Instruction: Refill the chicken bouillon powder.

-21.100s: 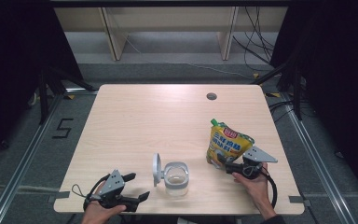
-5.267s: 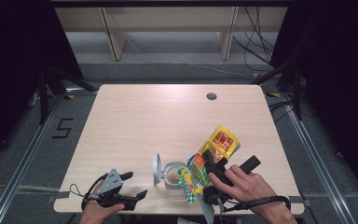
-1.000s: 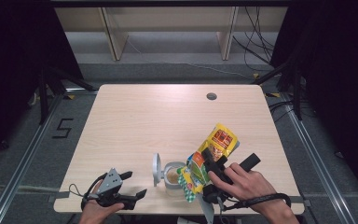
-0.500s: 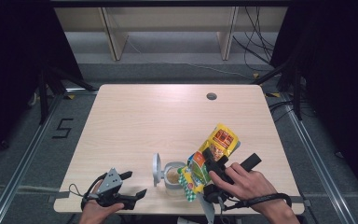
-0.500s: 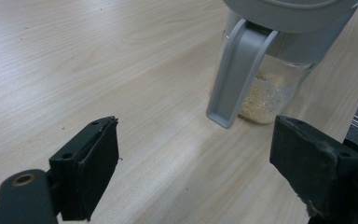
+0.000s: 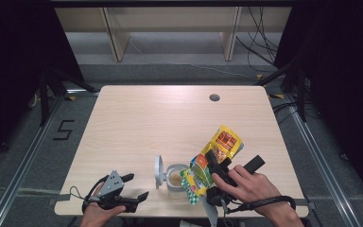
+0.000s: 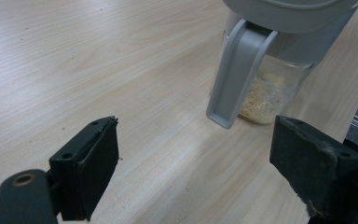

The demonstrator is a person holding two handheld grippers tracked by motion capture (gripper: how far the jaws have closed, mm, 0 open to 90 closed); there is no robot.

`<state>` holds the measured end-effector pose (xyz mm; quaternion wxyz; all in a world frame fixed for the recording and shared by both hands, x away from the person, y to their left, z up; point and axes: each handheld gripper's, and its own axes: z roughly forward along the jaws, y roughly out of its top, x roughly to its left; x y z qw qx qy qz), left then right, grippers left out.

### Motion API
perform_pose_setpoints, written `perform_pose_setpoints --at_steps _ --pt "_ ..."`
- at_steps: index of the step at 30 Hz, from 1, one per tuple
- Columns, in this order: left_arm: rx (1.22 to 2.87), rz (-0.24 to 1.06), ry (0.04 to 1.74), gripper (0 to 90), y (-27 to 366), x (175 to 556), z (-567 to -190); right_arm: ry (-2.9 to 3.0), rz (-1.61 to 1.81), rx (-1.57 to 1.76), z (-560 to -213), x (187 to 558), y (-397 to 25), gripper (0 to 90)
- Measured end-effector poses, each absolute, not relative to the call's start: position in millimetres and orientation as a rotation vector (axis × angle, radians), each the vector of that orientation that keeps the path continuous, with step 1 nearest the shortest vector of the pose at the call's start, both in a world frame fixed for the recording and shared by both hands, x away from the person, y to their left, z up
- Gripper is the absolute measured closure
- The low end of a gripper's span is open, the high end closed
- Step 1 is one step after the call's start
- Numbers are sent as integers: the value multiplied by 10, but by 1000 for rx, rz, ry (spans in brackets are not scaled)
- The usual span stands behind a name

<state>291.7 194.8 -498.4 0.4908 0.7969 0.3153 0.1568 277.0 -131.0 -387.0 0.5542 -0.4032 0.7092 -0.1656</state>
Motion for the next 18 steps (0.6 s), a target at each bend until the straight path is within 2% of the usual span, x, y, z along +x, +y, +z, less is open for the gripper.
perform_pose_setpoints --at_steps 18 --pt "1941 384 761 150 1952 2918 -4984 1676 -371 -945 -3866 2781 -1297 574"
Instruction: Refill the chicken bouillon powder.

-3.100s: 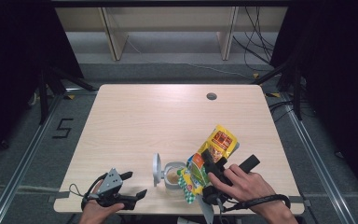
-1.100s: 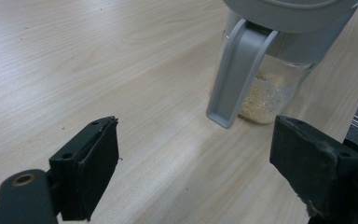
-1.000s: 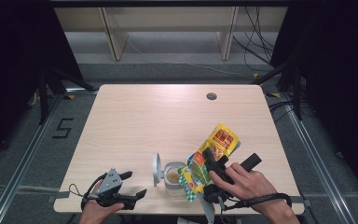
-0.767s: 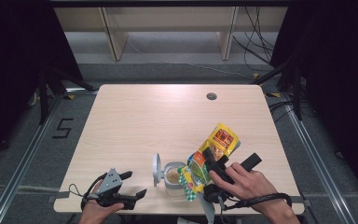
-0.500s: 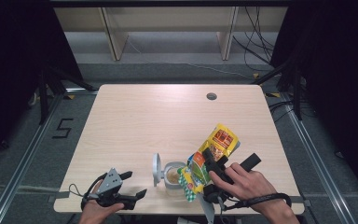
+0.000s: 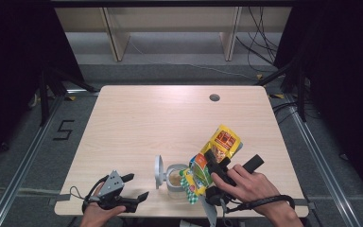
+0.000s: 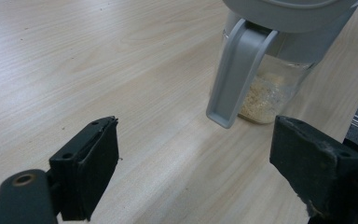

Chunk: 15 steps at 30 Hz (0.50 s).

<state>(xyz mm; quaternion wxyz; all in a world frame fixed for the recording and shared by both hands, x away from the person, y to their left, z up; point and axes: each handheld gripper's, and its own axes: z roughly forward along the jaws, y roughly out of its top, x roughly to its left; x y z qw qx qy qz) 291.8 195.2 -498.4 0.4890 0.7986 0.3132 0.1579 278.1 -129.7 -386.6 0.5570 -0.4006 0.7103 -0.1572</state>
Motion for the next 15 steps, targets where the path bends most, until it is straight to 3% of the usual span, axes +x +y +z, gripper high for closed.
perform_pose_setpoints --at_steps 15 --pt "1931 380 782 150 1939 2909 -4987 1685 -378 -962 -3888 2793 -1304 574"
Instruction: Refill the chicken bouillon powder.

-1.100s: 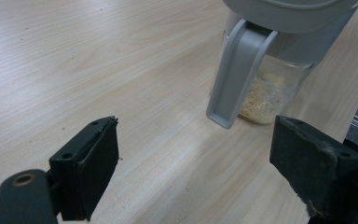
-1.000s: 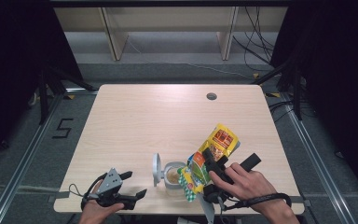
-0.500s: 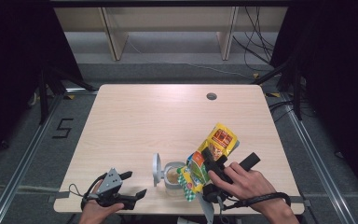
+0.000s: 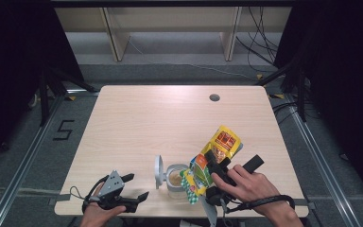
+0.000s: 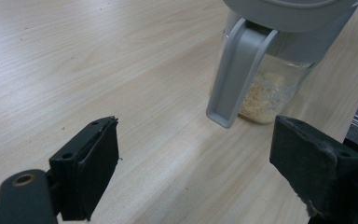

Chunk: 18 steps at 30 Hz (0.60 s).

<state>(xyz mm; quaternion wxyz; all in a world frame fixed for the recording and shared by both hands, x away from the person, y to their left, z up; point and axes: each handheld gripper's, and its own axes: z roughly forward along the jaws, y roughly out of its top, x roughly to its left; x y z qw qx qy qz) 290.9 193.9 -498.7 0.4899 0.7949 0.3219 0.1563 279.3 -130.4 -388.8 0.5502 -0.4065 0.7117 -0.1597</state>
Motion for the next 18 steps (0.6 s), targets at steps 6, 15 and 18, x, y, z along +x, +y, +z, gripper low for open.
perform_pose_setpoints --at_steps 6,15,18 --pt "1934 372 799 150 1939 2899 -4987 1674 -372 -940 -3882 2778 -1306 575" --pt "1931 381 782 150 1940 2908 -4985 1663 -390 -951 -3855 2782 -1297 576" --pt "1934 382 767 150 1948 2917 -4985 1673 -386 -942 -3854 2783 -1297 576"
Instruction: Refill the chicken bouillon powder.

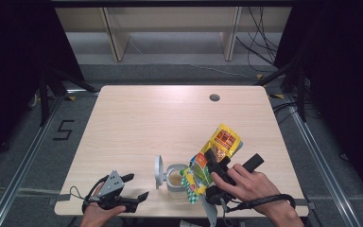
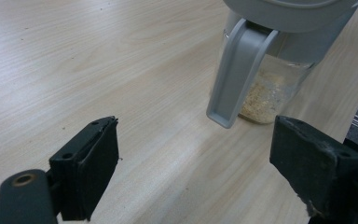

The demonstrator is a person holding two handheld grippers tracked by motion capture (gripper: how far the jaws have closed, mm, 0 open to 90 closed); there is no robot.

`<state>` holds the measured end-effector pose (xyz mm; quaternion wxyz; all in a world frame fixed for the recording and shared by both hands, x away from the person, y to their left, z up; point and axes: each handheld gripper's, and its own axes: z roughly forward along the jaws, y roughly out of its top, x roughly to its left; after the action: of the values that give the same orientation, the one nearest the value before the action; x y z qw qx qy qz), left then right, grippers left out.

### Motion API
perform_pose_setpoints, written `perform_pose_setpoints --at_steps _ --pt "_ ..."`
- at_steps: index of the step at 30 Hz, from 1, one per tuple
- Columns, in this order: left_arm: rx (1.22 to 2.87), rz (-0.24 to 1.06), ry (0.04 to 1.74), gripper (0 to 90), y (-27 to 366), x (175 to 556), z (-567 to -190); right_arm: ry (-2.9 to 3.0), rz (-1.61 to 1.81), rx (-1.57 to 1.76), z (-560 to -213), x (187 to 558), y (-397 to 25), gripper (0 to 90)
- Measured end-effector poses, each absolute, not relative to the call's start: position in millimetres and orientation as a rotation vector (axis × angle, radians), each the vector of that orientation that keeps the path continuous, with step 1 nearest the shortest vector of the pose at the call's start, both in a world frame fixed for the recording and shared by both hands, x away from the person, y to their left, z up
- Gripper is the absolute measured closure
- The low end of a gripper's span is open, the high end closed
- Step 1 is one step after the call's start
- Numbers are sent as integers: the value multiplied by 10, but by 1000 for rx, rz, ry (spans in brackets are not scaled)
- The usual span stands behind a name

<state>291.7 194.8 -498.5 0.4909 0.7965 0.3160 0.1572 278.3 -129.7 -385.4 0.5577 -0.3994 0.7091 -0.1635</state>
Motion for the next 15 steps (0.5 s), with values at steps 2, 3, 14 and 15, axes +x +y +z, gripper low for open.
perform_pose_setpoints --at_steps 2,3,14,15 --pt "1934 383 765 150 1949 2918 -4985 1677 -388 -945 -3858 2784 -1295 576" --pt "1935 382 766 150 1949 2917 -4985 1674 -388 -950 -3863 2786 -1297 577" --pt "1929 382 769 150 1947 2916 -4984 1672 -384 -952 -3849 2786 -1283 578" --pt "1923 366 804 150 1940 2900 -4988 1670 -385 -952 -3849 2785 -1284 578"
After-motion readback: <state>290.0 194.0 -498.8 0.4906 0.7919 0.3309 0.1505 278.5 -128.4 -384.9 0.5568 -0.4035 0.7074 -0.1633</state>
